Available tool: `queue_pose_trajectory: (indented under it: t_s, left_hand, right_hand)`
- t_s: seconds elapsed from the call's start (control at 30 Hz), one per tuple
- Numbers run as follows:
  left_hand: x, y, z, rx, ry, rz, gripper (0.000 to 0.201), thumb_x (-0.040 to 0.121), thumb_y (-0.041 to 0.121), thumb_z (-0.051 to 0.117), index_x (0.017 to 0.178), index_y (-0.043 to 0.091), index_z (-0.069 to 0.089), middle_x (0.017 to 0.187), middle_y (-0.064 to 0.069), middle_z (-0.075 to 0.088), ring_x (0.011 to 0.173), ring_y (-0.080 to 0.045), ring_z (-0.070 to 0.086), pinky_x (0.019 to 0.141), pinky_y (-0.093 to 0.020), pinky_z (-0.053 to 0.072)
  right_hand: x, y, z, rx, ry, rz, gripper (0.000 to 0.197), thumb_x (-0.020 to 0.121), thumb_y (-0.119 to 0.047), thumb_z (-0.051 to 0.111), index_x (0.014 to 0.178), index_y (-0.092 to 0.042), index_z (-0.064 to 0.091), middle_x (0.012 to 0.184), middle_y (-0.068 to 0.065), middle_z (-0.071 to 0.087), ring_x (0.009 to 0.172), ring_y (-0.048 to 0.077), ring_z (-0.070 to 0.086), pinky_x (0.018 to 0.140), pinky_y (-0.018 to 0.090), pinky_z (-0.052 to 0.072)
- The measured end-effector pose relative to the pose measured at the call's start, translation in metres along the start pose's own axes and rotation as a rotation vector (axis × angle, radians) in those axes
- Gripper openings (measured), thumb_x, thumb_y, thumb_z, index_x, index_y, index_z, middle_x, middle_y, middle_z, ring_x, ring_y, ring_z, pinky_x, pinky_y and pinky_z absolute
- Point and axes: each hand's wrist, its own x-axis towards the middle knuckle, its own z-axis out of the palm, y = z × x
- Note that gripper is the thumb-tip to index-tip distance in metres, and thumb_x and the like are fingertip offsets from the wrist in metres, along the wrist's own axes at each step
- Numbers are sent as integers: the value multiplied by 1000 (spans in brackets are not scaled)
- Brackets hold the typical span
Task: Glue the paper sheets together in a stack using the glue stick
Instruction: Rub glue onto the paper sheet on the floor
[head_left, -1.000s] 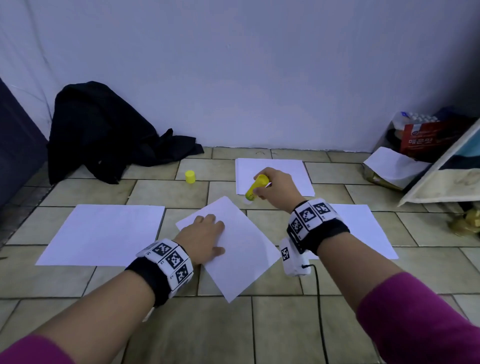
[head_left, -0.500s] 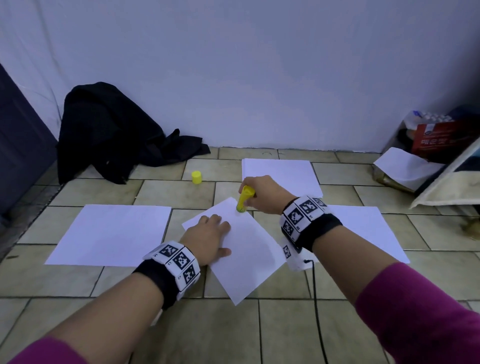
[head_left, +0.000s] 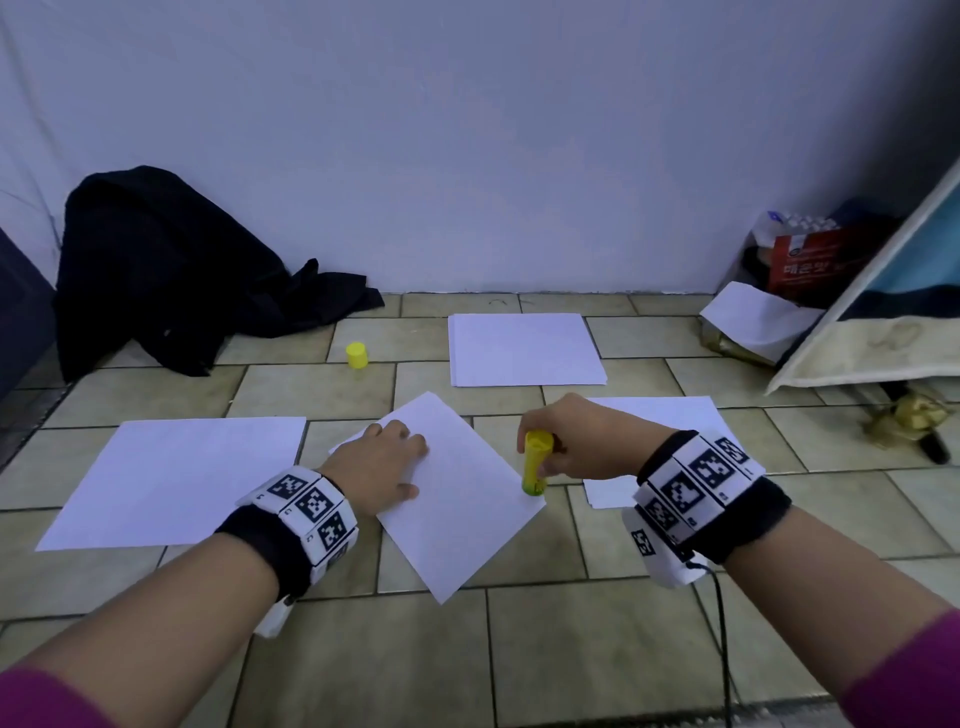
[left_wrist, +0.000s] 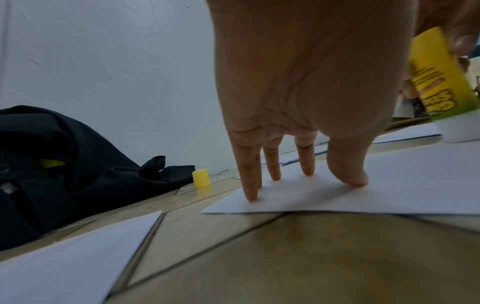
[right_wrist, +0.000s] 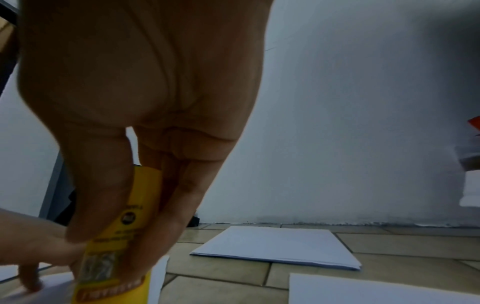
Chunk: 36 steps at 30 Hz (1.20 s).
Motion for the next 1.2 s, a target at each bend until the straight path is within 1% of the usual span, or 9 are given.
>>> queue_pose_trajectory:
  t_s: [0.1, 0.2, 0.33, 0.4, 0.57, 0.63, 0.83, 1.03, 1.2]
  left_hand:
    - [-1, -1, 1, 36, 15, -52, 58, 91, 47, 54, 139, 22, 33, 141, -5, 28, 124, -25, 39, 90, -39, 48]
    - [-4, 3, 2, 107, 29, -152, 71, 86, 63, 52, 134, 13, 34, 141, -9, 23, 113, -26, 48, 76, -31, 43]
    - [-5, 8, 6, 84, 146, 115, 58, 92, 39, 53, 142, 20, 30, 153, -4, 8, 138, -24, 19, 89, -33, 48]
    - [-4, 12, 8, 90, 74, 277, 55, 98, 22, 46, 148, 29, 24, 159, 1, 1, 144, -21, 7, 98, -36, 45]
    - [-2, 24, 1, 138, 26, 157, 55, 98, 41, 44, 148, 26, 26, 150, -4, 20, 132, -23, 29, 94, -37, 45]
    - [0, 23, -1, 133, 52, 113, 56, 96, 44, 45, 146, 21, 32, 146, -6, 25, 132, -23, 29, 96, -37, 44]
    - [2, 18, 4, 69, 51, 135, 56, 98, 41, 44, 146, 17, 30, 147, -7, 27, 131, -24, 29, 101, -39, 40]
    - [2, 16, 8, 31, 68, 124, 58, 97, 43, 45, 148, 22, 27, 149, -5, 25, 131, -24, 29, 101, -38, 40]
    - [3, 15, 11, 30, 65, 119, 59, 98, 43, 44, 150, 22, 24, 150, -4, 23, 133, -24, 28, 103, -39, 39]
  right_hand:
    - [-4, 5, -8, 49, 13, 8, 24, 82, -14, 70, 104, -18, 64, 74, -15, 51, 66, -1, 47, 60, 20, 42]
    - [0, 14, -20, 356, 204, 64, 20, 77, -7, 74, 95, -13, 66, 76, 1, 68, 63, 11, 65, 69, 31, 57]
    - [13, 20, -26, 556, 422, 147, 21, 75, -2, 74, 94, -4, 66, 84, 14, 70, 65, 20, 67, 72, 36, 59]
    - [21, 19, -23, 568, 466, 166, 20, 74, -2, 73, 92, -5, 65, 80, 11, 69, 64, 22, 66, 72, 39, 59]
    - [43, 17, -14, 554, 506, 206, 19, 76, -5, 70, 93, -10, 63, 77, 8, 66, 54, 8, 61, 58, 28, 55]
    - [52, 14, -12, 541, 518, 201, 19, 77, -7, 69, 95, -12, 63, 80, 7, 66, 55, 4, 60, 53, 21, 50]
    - [80, -6, -4, 519, 492, 150, 26, 79, -10, 71, 104, -9, 64, 102, 12, 67, 94, 28, 64, 86, 41, 53]
    - [93, -25, 2, 382, 354, 134, 26, 82, -9, 66, 108, -8, 63, 107, 13, 62, 95, 27, 62, 65, 29, 53]
    - [76, -19, -8, 139, 229, 110, 31, 84, -15, 66, 114, -8, 61, 114, 10, 61, 103, 24, 57, 77, 31, 50]
